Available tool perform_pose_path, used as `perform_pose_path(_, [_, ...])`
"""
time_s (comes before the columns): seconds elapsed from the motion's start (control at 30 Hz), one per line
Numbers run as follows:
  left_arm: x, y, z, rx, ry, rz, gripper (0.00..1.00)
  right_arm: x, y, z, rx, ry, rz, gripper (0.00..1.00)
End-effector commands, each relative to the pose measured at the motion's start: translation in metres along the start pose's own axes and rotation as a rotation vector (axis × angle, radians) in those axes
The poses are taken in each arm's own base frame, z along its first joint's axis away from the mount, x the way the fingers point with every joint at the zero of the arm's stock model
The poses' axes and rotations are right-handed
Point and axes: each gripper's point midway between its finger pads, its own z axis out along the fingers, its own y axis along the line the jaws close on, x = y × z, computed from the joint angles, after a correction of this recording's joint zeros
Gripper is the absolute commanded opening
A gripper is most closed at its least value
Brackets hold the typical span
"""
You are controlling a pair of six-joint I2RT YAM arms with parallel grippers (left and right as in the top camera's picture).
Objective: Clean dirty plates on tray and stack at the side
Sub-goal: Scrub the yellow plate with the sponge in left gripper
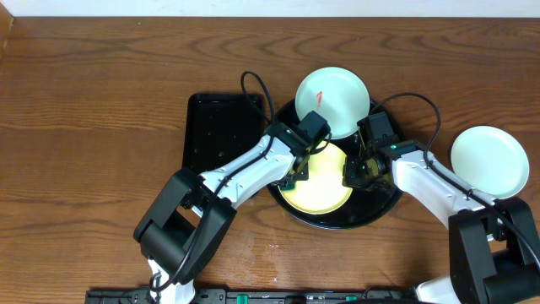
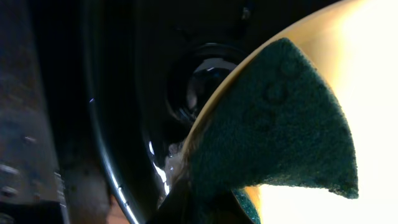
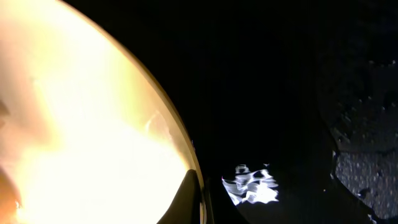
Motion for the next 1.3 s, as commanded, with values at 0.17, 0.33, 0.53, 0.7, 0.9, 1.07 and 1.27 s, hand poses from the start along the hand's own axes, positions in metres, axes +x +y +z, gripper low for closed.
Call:
perform_pose_path(0.17, [0.009, -0.029, 0.019, 0.191, 0.108, -0.024, 0.08, -0.004, -0.032, 0.003, 0.154, -0.033, 0.034, 0.01])
perform_pose_path(0.33, [0.025, -0.1, -0.006, 0.527, 0.193, 0.041, 0.08, -0.004, -0.031, 0.003, 0.154, -0.031, 0.014, 0.01])
perform_pose_path(0.53, [0.044, -0.138, -0.024, 0.654, 0.209, 0.12, 0.08, -0.004, -0.031, 0.003, 0.153, -0.031, 0.005, 0.01])
perform_pose_path(0.7, [0.059, -0.138, -0.023, 0.628, 0.248, 0.124, 0.08, -0.004, -0.031, 0.003, 0.153, -0.03, 0.005, 0.01])
perform_pose_path(0.9, [0.044, -0.086, 0.004, 0.378, 0.194, 0.054, 0.08, -0.004, -0.031, 0.003, 0.153, -0.031, 0.005, 0.01])
perform_pose_path(1.07, [0.013, -0.02, 0.021, 0.067, 0.043, 0.005, 0.08, -0.004, -0.031, 0.003, 0.153, -0.031, 0.005, 0.01])
perform_pose_path(1.27, [-0.021, 0.043, 0.016, -0.249, -0.145, 0.043, 0.08, -0.004, -0.031, 0.003, 0.154, -0.031, 0.005, 0.01])
